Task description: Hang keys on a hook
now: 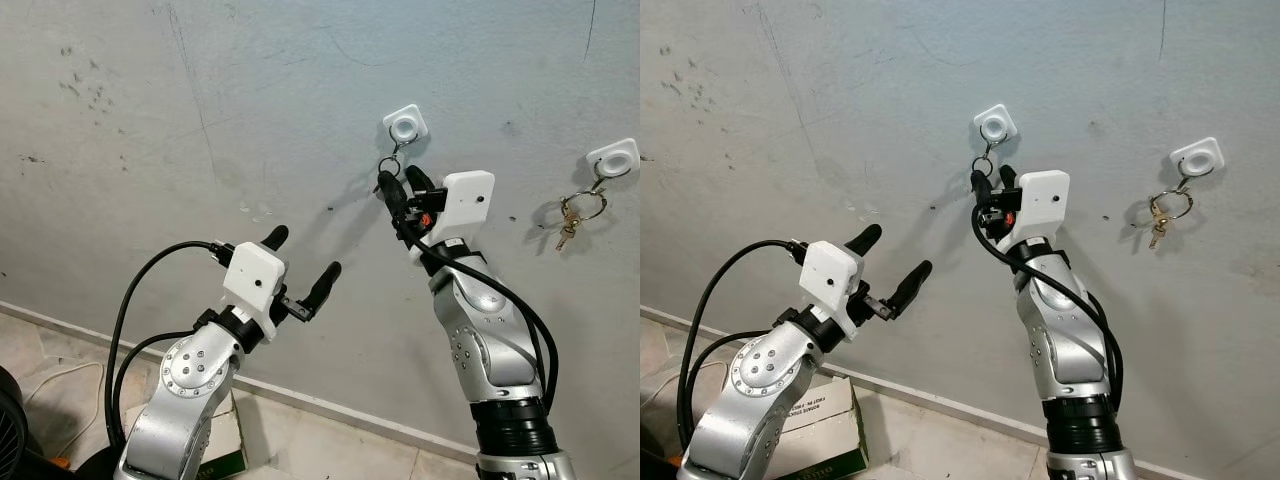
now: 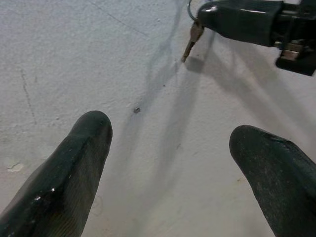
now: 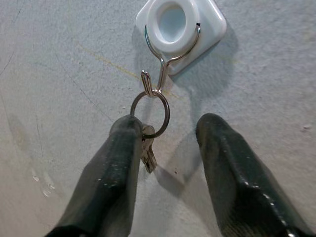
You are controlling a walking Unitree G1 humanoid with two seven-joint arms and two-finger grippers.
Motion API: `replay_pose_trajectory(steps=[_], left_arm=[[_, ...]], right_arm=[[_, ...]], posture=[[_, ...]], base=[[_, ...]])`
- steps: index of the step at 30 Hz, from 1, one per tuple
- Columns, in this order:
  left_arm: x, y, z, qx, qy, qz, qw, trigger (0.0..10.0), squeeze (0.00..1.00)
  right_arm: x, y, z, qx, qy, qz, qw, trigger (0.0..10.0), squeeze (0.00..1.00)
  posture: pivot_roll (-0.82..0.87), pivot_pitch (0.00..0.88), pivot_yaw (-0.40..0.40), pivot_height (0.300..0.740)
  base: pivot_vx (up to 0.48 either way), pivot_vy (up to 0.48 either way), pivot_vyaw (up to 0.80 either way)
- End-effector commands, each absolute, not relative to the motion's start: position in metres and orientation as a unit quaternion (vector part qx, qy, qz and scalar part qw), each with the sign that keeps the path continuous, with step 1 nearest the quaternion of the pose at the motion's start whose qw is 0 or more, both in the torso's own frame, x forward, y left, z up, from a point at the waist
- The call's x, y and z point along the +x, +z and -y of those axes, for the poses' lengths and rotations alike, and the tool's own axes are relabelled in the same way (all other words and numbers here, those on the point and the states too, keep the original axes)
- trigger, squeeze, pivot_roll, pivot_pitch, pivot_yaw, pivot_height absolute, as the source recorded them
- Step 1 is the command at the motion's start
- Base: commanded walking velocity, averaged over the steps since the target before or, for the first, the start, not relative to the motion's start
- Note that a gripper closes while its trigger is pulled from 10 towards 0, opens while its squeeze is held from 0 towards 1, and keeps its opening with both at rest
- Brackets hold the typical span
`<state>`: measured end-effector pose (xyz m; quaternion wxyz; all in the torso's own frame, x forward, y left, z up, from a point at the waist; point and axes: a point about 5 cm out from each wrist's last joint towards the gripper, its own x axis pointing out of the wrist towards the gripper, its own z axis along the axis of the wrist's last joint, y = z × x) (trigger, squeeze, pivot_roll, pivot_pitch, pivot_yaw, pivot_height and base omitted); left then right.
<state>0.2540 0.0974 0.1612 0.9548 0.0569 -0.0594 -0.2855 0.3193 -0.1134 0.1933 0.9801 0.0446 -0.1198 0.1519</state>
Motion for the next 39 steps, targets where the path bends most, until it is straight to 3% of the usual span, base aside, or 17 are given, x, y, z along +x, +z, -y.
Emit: replay_pose_trajectory(steps=[1,20,39], left_arm=[[0.255,0.158,-0.101,0.065,-0.275,0.054,0.958,10.0,0.00],[0.260,0.156,-0.110,0.086,-0.228,0.052,0.968,10.0,0.00],[0.250,0.151,-0.143,0.111,-0.126,0.032,0.985,10.0,0.00]], right_arm=[[0.317,0.189,0.113,0.039,0.154,0.111,0.981,10.0,1.00],[0.306,0.199,0.123,-0.015,0.091,0.152,0.984,10.0,1.00],[0.262,0.182,0.154,-0.043,0.032,0.109,0.993,10.0,1.00]], posture=[[0.09,0.000,0.030,0.740],[0.08,0.000,0.032,0.740],[0.05,0.000,0.036,0.740]], base=[[0.000,0.000,0.00],[0.000,0.000,0.00],[0.000,0.000,0.00]])
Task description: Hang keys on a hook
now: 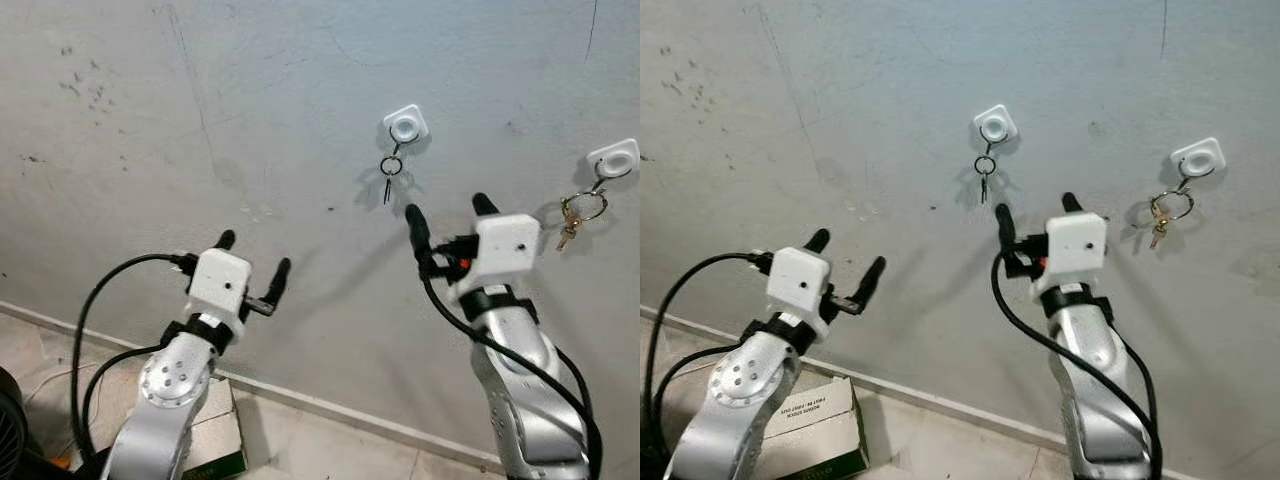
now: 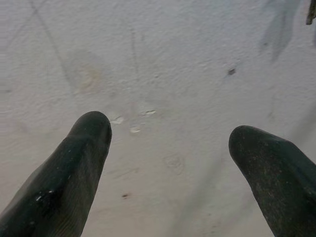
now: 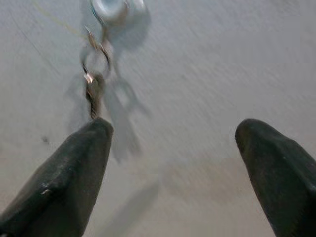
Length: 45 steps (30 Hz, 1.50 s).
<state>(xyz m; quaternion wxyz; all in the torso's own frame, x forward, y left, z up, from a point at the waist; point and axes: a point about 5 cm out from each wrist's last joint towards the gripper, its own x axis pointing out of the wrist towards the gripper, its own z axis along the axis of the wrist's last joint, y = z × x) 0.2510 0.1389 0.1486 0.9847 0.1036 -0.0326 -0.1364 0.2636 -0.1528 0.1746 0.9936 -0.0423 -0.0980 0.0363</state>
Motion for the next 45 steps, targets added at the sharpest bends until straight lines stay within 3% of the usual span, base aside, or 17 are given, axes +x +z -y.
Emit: replay_pose_trajectory(steps=[1,3,4,5,6,7,8,14,45], left_arm=[[0.249,0.149,-0.144,0.107,-0.121,0.026,0.986,10.0,0.00],[0.248,0.147,-0.145,0.107,-0.117,0.022,0.987,10.0,0.00],[0.248,0.147,-0.145,0.103,-0.116,0.021,0.988,10.0,0.00],[0.248,0.147,-0.144,0.102,-0.115,0.021,0.988,10.0,0.00],[0.248,0.146,-0.144,0.101,-0.114,0.019,0.988,10.0,0.00],[0.248,0.146,-0.144,0.100,-0.112,0.018,0.989,10.0,0.00],[0.249,0.145,-0.144,0.094,-0.109,0.014,0.990,10.0,0.00],[0.248,0.145,-0.139,0.038,-0.123,-0.004,0.992,10.0,0.00],[0.245,0.144,-0.132,0.039,-0.134,-0.016,0.990,10.0,0.00]], right_arm=[[0.260,0.180,0.154,-0.044,0.031,0.105,0.993,10.0,1.00],[0.259,0.178,0.154,-0.044,0.029,0.095,0.994,10.0,1.00],[0.258,0.176,0.155,-0.047,0.029,0.089,0.995,10.0,0.89],[0.258,0.176,0.155,-0.047,0.029,0.087,0.995,10.0,0.89],[0.258,0.175,0.154,-0.047,0.031,0.086,0.995,10.0,0.44],[0.258,0.175,0.154,-0.048,0.032,0.084,0.995,10.0,0.09],[0.258,0.174,0.154,-0.050,0.035,0.081,0.995,10.0,0.00],[0.261,0.173,0.153,-0.047,0.054,0.068,0.995,10.0,0.00],[0.263,0.166,0.150,-0.025,0.076,0.035,0.996,10.0,0.00]], posture=[[0.05,0.000,0.037,0.740],[0.05,0.000,0.037,0.740],[0.05,0.000,0.036,0.740],[0.05,0.000,0.036,0.740],[0.05,0.000,0.035,0.740],[0.04,0.000,0.033,0.740],[0.04,0.000,0.031,0.740],[0.04,0.000,0.022,0.740],[0.04,0.000,0.010,0.740]], base=[[0.000,0.000,0.00],[0.000,0.000,0.00],[0.000,0.000,-0.80],[0.000,0.000,-0.80],[0.000,0.000,-0.80],[0.000,0.000,-0.80],[0.000,0.000,-0.80],[0.000,0.000,-0.79],[0.000,0.000,-0.78]])
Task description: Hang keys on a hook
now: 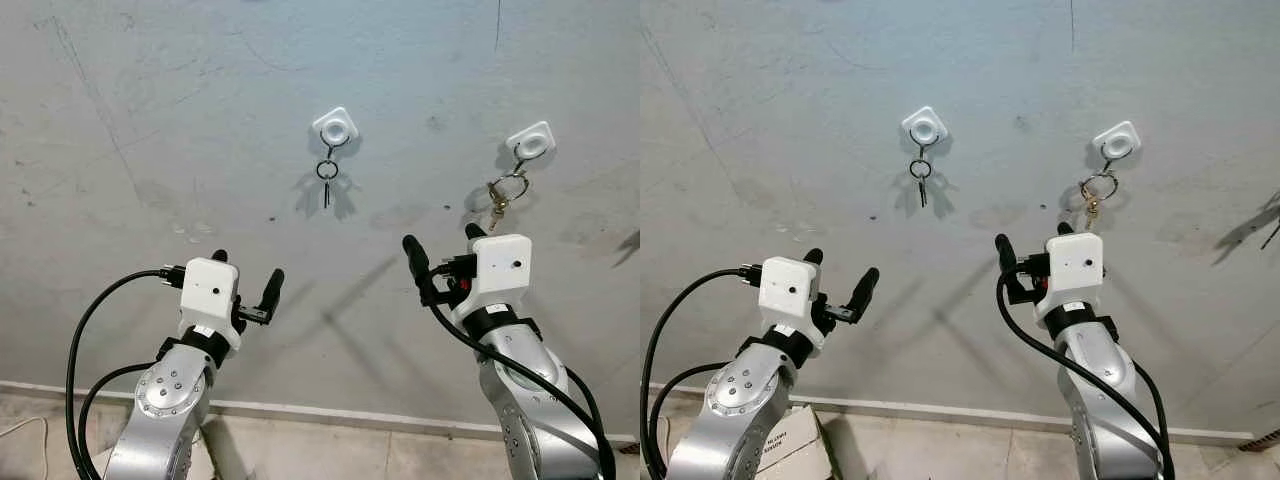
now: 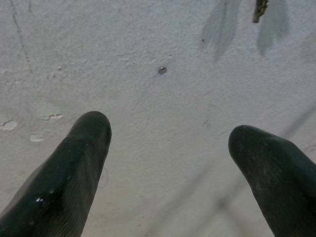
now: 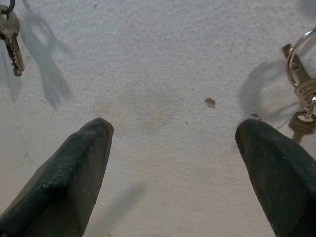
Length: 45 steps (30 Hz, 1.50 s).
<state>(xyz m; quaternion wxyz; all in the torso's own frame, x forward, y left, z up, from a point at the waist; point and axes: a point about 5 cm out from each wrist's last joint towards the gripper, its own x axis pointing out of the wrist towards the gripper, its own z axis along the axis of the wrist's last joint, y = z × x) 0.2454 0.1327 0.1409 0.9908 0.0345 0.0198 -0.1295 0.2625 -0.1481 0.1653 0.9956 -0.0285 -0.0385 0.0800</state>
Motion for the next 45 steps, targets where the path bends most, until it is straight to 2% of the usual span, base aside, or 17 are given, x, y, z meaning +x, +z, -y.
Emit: replay_pose_trajectory(steps=[1,8,45], left_arm=[[0.2454,0.1436,-0.1314,0.039,-0.135,-0.016,0.990,10.0,0.00],[0.2475,0.1436,-0.1291,0.043,-0.141,-0.016,0.989,10.0,0.00],[0.2534,0.1452,-0.1286,0.049,-0.145,-0.010,0.988,10.0,0.00]], right_arm=[[0.2632,0.1656,0.1503,-0.024,0.076,0.035,0.996,10.0,0.00],[0.2647,0.1658,0.1479,-0.021,0.078,0.036,0.996,10.0,0.00],[0.2699,0.1642,0.1462,-0.013,0.074,0.036,0.997,10.0,0.00]], posture=[[0.04,0.000,0.010,0.740],[0.04,0.000,0.014,0.740],[0.04,0.000,0.024,0.740]], base=[[0.000,0.000,0.00],[0.000,0.000,0.00],[-0.250,0.000,0.00]])
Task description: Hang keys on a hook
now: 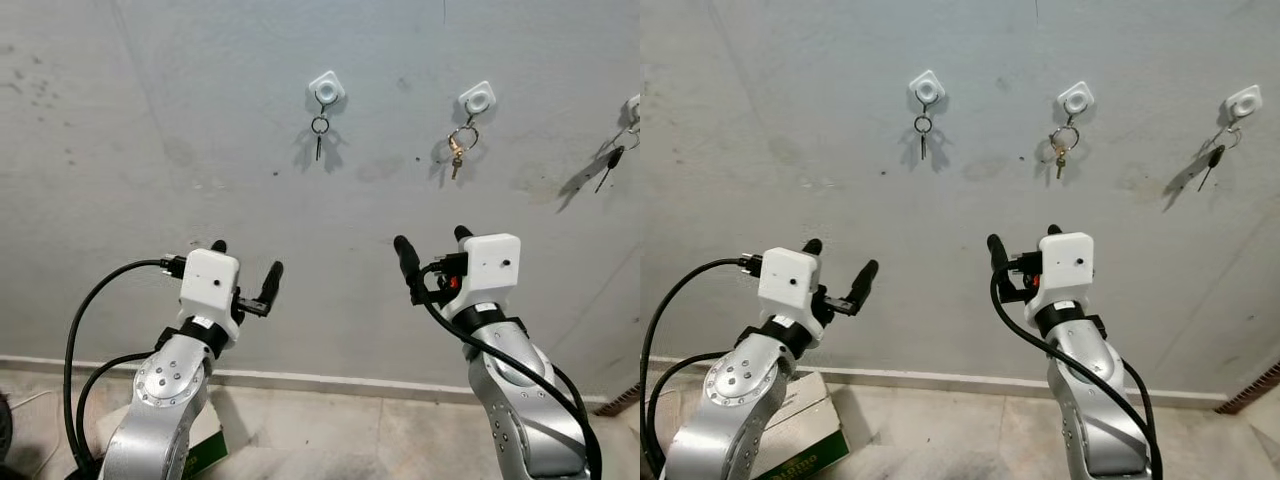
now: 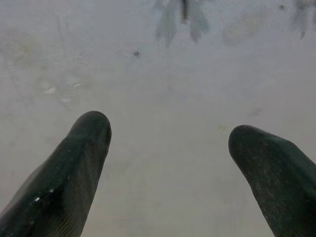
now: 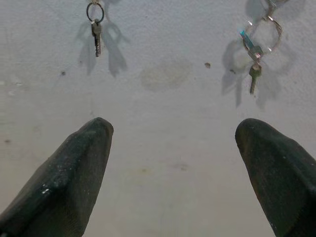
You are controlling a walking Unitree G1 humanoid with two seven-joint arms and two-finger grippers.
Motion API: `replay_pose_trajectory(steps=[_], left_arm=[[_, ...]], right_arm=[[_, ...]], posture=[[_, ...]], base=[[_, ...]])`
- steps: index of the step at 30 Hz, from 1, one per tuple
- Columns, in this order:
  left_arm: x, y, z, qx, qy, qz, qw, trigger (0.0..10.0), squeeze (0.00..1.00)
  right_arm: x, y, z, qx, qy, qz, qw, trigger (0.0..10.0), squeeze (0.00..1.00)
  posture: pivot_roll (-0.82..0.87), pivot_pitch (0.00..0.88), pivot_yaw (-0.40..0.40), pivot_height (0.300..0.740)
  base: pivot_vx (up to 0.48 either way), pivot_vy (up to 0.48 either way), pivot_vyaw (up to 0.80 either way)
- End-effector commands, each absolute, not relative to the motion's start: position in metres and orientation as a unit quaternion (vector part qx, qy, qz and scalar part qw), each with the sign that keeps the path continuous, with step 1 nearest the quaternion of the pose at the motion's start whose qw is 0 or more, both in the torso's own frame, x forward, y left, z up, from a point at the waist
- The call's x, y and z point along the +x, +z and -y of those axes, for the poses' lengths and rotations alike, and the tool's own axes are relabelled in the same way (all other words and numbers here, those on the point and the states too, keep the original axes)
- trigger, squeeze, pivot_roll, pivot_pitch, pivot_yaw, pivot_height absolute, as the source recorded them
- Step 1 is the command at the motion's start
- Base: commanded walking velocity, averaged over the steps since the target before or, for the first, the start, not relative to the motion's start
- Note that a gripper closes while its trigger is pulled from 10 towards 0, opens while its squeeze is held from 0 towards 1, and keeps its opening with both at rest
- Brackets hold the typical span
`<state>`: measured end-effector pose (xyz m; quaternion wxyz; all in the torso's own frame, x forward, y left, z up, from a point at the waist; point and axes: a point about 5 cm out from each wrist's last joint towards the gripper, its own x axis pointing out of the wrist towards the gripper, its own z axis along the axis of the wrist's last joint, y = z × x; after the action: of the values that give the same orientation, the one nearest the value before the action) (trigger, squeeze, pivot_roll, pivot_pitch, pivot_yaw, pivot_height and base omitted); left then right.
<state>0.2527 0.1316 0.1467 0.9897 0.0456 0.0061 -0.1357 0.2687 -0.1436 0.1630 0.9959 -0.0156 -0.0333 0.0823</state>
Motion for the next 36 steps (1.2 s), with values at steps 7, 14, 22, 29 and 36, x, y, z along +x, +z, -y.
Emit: replay_pose_trajectory(steps=[7,14,22,29,36], left_arm=[[0.2544,0.1458,-0.1284,0.050,-0.146,-0.008,0.988,10.0,0.00],[0.2560,0.1469,-0.1279,0.051,-0.148,-0.005,0.988,10.0,0.00],[0.2568,0.1470,-0.1282,0.053,-0.149,-0.005,0.987,10.0,0.00],[0.2575,0.1470,-0.1279,0.053,-0.148,-0.004,0.988,10.0,0.00],[0.2576,0.1471,-0.1272,0.053,-0.147,-0.003,0.988,10.0,0.00]], right_arm=[[0.2708,0.1643,0.1468,-0.013,0.071,0.037,0.997,10.0,0.00],[0.2713,0.1630,0.1478,-0.008,0.067,0.033,0.997,10.0,0.00],[0.2722,0.1625,0.1483,-0.009,0.064,0.034,0.997,10.0,0.00],[0.2736,0.1627,0.1479,-0.009,0.065,0.035,0.997,10.0,0.00],[0.2748,0.1631,0.1452,-0.011,0.071,0.038,0.997,10.0,0.00]], posture=[[0.04,0.000,0.025,0.740],[0.04,0.000,0.028,0.740],[0.04,0.000,0.030,0.740],[0.04,0.000,0.030,0.740],[0.04,0.000,0.029,0.740]], base=[[-0.249,0.000,0.00],[-0.251,0.000,-0.26],[-0.250,0.000,-0.59],[-0.249,0.000,0.00],[-0.250,0.000,0.00]])
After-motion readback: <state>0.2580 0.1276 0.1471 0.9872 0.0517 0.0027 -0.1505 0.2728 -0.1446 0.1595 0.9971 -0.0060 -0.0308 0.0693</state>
